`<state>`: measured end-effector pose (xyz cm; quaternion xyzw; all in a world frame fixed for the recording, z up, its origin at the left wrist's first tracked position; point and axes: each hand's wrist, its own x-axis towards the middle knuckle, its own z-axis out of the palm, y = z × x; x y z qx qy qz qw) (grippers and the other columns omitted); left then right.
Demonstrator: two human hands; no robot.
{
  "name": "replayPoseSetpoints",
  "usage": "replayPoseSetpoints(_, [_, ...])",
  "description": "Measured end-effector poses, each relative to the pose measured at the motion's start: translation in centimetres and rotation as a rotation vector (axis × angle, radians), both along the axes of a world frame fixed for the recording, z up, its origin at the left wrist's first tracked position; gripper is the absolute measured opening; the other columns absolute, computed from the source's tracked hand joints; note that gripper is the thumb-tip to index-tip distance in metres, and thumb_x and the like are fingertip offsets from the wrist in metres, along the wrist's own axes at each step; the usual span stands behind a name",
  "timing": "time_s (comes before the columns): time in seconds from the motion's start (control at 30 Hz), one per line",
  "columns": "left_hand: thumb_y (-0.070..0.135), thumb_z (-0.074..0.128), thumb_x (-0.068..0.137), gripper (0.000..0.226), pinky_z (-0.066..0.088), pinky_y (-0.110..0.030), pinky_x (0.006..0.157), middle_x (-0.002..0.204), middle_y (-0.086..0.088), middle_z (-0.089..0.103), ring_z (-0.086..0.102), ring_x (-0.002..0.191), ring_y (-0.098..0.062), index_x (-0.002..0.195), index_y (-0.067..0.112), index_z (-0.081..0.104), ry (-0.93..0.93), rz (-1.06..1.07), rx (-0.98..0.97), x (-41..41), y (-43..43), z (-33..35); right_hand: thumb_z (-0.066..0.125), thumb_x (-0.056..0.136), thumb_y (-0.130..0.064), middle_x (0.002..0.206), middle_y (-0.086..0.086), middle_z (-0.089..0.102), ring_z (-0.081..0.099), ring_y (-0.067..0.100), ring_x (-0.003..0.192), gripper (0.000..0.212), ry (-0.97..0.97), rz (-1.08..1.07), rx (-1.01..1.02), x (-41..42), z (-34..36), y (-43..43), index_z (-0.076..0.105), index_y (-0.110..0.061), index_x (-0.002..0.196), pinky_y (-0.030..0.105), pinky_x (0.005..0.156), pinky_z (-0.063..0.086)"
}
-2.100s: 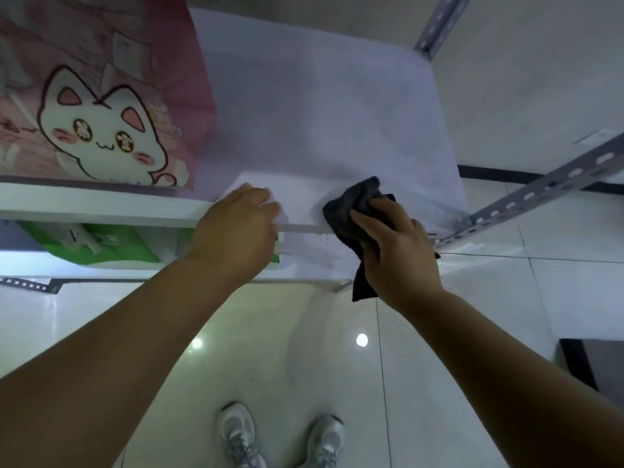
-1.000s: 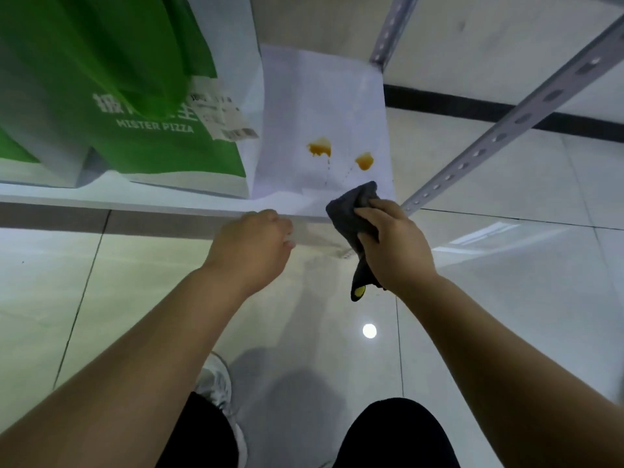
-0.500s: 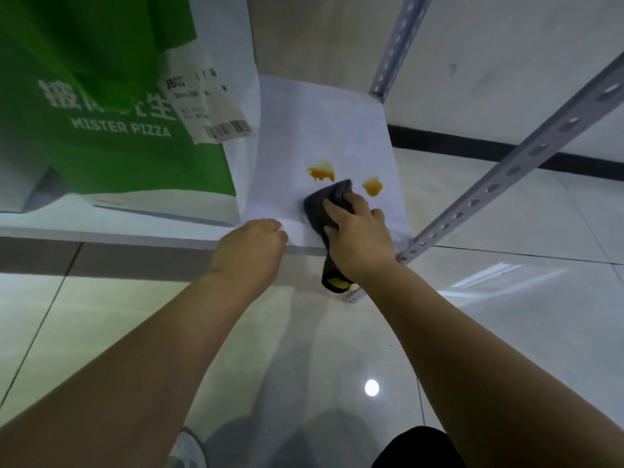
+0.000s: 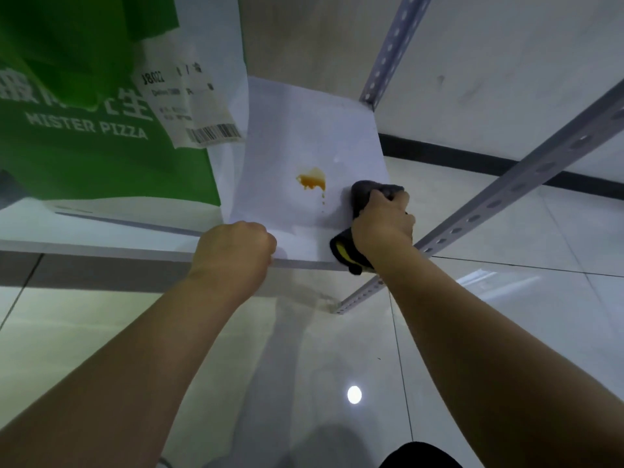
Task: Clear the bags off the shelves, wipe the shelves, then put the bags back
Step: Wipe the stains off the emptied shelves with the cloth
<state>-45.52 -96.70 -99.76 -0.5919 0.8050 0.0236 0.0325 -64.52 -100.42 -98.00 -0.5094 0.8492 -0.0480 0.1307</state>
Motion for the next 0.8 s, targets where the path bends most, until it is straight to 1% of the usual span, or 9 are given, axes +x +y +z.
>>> replayPoseSetpoints(0.07, [0.014,0.055,0.087,0.017,0.033,-0.027,0.061,0.089,0.001,0.062,0.06,0.081,-0.023,0.093,0.024,0.069,0.028,0.016,0.004,0.1,0.0,-0.2,0.057,0.087,-0.019,0.143,0.012,0.019,0.029,0.039,0.122,0.046,-0.028,-0.04,-0.051,-0.2,-0.5,-1.7,0.04,-0.016,0.13,0.051,0.1,0.036])
replayPoseSetpoints(0.17, [0.017,0.055,0.088,0.016,0.032,-0.026,0.06,0.086,0.004,0.059,0.057,0.077,-0.021,0.091,0.024,0.068,0.072,0.017,0.001,0.3,-0.1,-0.4,0.051,0.09,-0.02,0.145,0.011,0.023,0.029,0.039,0.122,0.044,-0.021,0.028,-0.099,-0.8,-1.1,-4.2,0.04,-0.02,0.133,0.051,0.103,0.034])
replayPoseSetpoints(0.3, [0.023,0.052,0.091,0.017,0.032,-0.026,0.06,0.091,0.003,0.062,0.059,0.081,-0.023,0.094,0.026,0.068,0.099,-0.003,-0.001,0.4,-0.2,-0.2,0.043,0.096,-0.026,0.151,0.004,0.025,0.031,0.037,0.124,0.043,0.03,0.236,-0.118,-1.1,-1.1,-5.1,0.038,-0.028,0.138,0.045,0.102,0.032])
replayPoseSetpoints(0.4, [0.02,0.053,0.089,0.015,0.03,-0.027,0.059,0.084,0.004,0.058,0.054,0.074,-0.021,0.092,0.025,0.067,0.096,-0.016,0.0,0.5,-0.1,-0.1,0.043,0.096,-0.029,0.153,-0.001,0.023,0.033,0.034,0.122,0.045,0.018,0.457,-0.139,-0.2,-1.7,-2.5,0.036,-0.03,0.14,0.044,0.1,0.032])
replayPoseSetpoints(0.47, [0.02,0.052,0.089,0.015,0.03,-0.027,0.059,0.082,0.003,0.055,0.055,0.075,-0.022,0.09,0.024,0.067,0.107,-0.019,0.009,0.5,-0.1,-0.1,0.041,0.096,-0.03,0.153,0.0,0.024,0.035,0.034,0.119,0.044,0.031,0.542,-0.173,0.5,-2.1,-0.2,0.036,-0.029,0.14,0.042,0.098,0.034])
replayPoseSetpoints(0.53, [0.02,0.051,0.09,0.017,0.03,-0.026,0.058,0.084,0.002,0.058,0.056,0.076,-0.023,0.09,0.024,0.067,0.14,-0.011,0.015,0.6,0.0,-0.1,0.042,0.096,-0.029,0.151,0.004,0.028,0.038,0.036,0.117,0.044,0.059,0.593,-0.242,0.8,-2.6,1.7,0.039,-0.026,0.139,0.043,0.098,0.035])
replayPoseSetpoints(0.63, [0.022,0.051,0.091,0.017,0.03,-0.025,0.06,0.093,0.001,0.063,0.06,0.082,-0.024,0.092,0.025,0.068,0.223,0.014,0.019,0.7,0.2,-0.4,0.041,0.096,-0.029,0.15,0.006,0.028,0.038,0.037,0.117,0.043,0.069,0.548,-0.267,0.7,-3.0,1.6,0.038,-0.025,0.139,0.046,0.098,0.036])
replayPoseSetpoints(0.73, [0.023,0.052,0.091,0.015,0.029,-0.025,0.061,0.096,0.004,0.063,0.061,0.088,-0.022,0.094,0.025,0.066,0.265,0.016,-0.012,0.8,0.6,-0.6,0.039,0.096,-0.029,0.151,0.006,0.023,0.033,0.037,0.12,0.045,0.034,0.335,-0.222,0.9,-3.0,-2.2,0.031,-0.027,0.14,0.048,0.101,0.032])
replayPoseSetpoints(0.8, [0.025,0.051,0.092,0.014,0.03,-0.026,0.062,0.095,0.004,0.063,0.061,0.089,-0.022,0.093,0.024,0.065,0.283,0.017,-0.017,1.0,0.8,-0.7,0.038,0.096,-0.028,0.152,0.008,0.021,0.03,0.04,0.125,0.049,0.035,0.246,-0.205,1.1,-2.7,-5.2,0.027,-0.027,0.143,0.05,0.103,0.029])
